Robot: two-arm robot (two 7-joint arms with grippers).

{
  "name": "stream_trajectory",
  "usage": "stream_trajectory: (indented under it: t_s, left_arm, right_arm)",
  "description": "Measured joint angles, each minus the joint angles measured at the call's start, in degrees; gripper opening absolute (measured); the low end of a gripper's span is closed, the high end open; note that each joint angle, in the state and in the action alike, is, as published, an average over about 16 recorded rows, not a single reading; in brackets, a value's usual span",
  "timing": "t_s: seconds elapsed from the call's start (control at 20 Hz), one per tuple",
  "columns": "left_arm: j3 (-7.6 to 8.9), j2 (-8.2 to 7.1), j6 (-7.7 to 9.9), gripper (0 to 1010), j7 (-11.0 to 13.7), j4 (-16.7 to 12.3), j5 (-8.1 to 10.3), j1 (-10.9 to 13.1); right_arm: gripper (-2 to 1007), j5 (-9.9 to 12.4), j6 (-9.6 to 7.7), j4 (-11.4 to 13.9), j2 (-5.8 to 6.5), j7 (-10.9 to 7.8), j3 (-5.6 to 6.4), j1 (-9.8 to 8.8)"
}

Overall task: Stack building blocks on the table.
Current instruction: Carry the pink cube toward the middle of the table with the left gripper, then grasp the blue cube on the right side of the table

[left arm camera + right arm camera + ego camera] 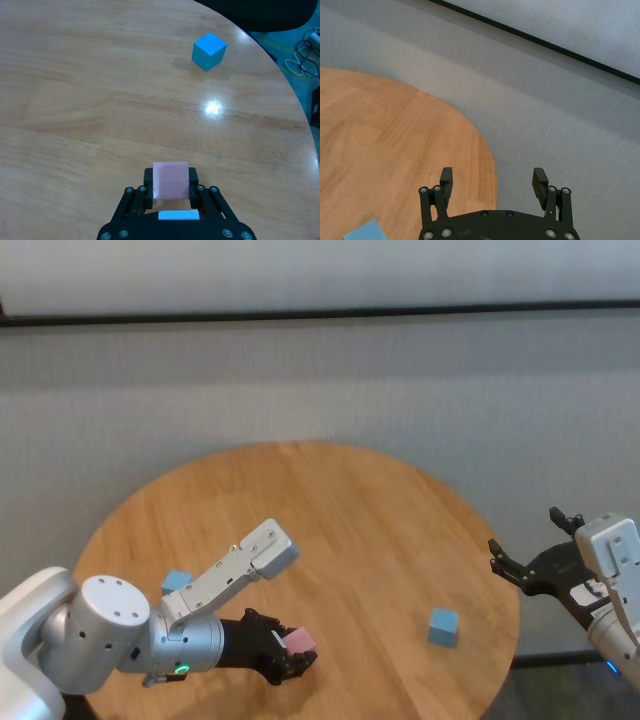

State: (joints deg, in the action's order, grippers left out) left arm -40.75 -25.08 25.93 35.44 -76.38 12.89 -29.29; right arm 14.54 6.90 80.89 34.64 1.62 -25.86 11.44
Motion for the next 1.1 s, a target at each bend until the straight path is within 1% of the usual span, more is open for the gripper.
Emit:
stream_trajectory:
  t_s: [0.25,0.45,0.65,0.85,1.0,1.1]
  left_arm:
    - [-0.19,0.42,-0.17,418,0.5,0.6,-0.06,-0.3]
    - [-0.15,0.38,-0.17,483,0.4,0.6,-0.01,-0.3]
    - [-0.01,0.3,-0.03,583,0.2,0.4,0.07,-0.1]
    - [0.41,-0.14,-0.22,713,0.5,-0.2,0.45,0.2]
    - [1.35,-1.06,-0.63,815,0.9,-1.3,1.45,0.9]
    - [2.37,-1.94,-1.08,868,1.1,-2.3,2.52,1.7]
  right_arm:
    - [1001,0.0,0.0,0.0,0.0,0.0,0.0,0.0]
    - [1001,0.0,0.0,0.0,0.0,0.0,0.0,0.0]
    - [1001,0.0,0.0,0.0,0.0,0.0,0.0,0.0]
    - [1001,0.0,0.0,0.0,0.0,0.0,0.0,0.0]
    - [1001,0.0,0.0,0.0,0.0,0.0,0.0,0.0]
    - [1001,0.0,0.0,0.0,0.0,0.0,0.0,0.0]
